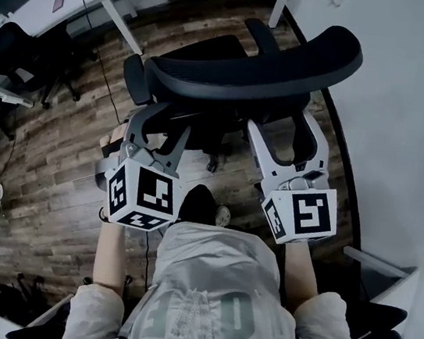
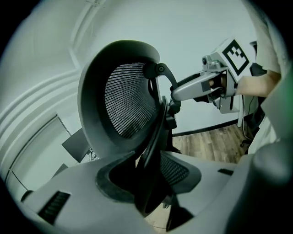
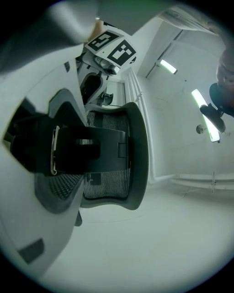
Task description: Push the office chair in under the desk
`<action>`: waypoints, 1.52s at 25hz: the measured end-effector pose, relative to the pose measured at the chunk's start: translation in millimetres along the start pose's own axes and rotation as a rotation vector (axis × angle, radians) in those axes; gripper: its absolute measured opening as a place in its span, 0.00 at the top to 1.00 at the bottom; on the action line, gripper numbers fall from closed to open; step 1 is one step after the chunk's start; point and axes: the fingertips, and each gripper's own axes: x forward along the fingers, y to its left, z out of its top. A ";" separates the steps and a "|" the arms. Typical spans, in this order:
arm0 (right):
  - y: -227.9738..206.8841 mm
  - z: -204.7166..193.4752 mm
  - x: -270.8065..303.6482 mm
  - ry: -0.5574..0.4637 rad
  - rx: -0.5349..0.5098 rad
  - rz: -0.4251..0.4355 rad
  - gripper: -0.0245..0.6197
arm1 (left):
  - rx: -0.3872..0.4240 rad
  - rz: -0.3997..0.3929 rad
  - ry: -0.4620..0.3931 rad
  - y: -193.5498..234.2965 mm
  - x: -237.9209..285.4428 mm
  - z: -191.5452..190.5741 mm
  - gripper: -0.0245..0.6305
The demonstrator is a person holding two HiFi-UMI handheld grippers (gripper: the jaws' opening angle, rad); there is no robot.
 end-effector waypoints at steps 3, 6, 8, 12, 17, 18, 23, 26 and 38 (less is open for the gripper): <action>-4.7 -2.4 18.9 0.025 0.006 -0.013 0.50 | -0.012 0.008 0.004 13.9 12.9 -1.6 0.69; -9.5 0.8 45.9 0.022 0.005 -0.017 0.50 | -0.023 0.014 -0.005 37.0 28.4 -2.3 0.68; -12.0 2.0 66.9 0.023 0.003 -0.020 0.50 | -0.018 0.022 -0.009 54.6 40.9 -4.1 0.68; -12.6 -0.9 115.3 0.027 0.008 -0.032 0.50 | -0.005 0.017 -0.024 93.7 69.6 -15.7 0.68; -12.6 -4.0 182.1 0.033 0.020 -0.059 0.50 | 0.010 -0.001 -0.030 150.0 106.5 -30.8 0.68; -13.8 -3.5 195.0 0.029 0.018 -0.069 0.50 | 0.013 -0.002 -0.032 160.9 114.0 -32.6 0.68; -26.7 0.2 254.7 0.002 -0.036 -0.142 0.51 | 0.043 0.002 -0.046 210.6 154.7 -35.7 0.69; -37.8 -1.5 296.0 0.018 -0.026 -0.105 0.51 | 0.047 0.014 -0.042 237.4 179.3 -37.3 0.70; -79.2 -11.7 428.2 0.050 -0.010 0.001 0.51 | 0.045 0.038 -0.002 316.1 265.8 -41.5 0.74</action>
